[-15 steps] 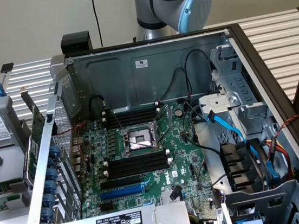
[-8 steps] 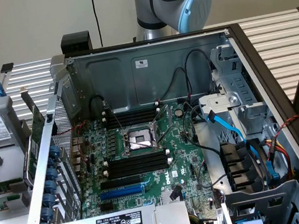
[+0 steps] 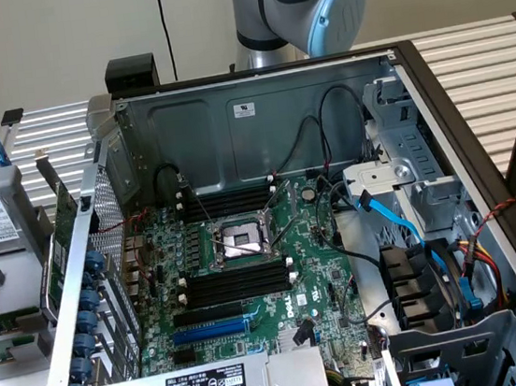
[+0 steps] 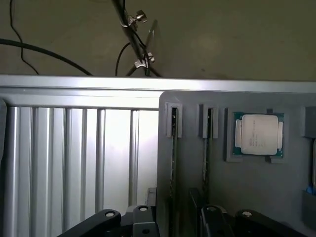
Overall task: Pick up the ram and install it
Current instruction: 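Pick up the ram and move it above insertion slot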
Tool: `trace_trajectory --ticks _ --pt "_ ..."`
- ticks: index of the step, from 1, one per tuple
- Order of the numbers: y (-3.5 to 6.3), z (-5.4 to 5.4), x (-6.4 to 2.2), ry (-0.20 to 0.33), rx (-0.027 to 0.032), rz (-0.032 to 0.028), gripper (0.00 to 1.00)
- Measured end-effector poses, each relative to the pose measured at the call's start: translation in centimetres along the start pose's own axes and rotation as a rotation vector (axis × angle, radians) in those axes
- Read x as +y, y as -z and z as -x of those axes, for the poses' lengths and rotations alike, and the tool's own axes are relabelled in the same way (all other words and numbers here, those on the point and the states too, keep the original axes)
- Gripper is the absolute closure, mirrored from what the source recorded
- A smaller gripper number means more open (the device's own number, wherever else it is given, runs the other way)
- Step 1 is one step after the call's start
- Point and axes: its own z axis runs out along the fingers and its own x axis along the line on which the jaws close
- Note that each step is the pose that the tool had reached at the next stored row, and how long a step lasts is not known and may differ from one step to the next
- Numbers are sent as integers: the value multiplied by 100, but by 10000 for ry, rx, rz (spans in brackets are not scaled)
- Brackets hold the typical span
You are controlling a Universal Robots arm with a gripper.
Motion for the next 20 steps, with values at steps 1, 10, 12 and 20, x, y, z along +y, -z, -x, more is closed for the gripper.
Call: trace_trajectory --ticks 1,10,12,20 --pt "-18 0 -1 4 1 -6 61" --pt "-177 4 -56 39 9 -43 61" --pt "-214 5 -56 42 9 -43 61" --pt "-350 8 -57 46 9 -43 61"
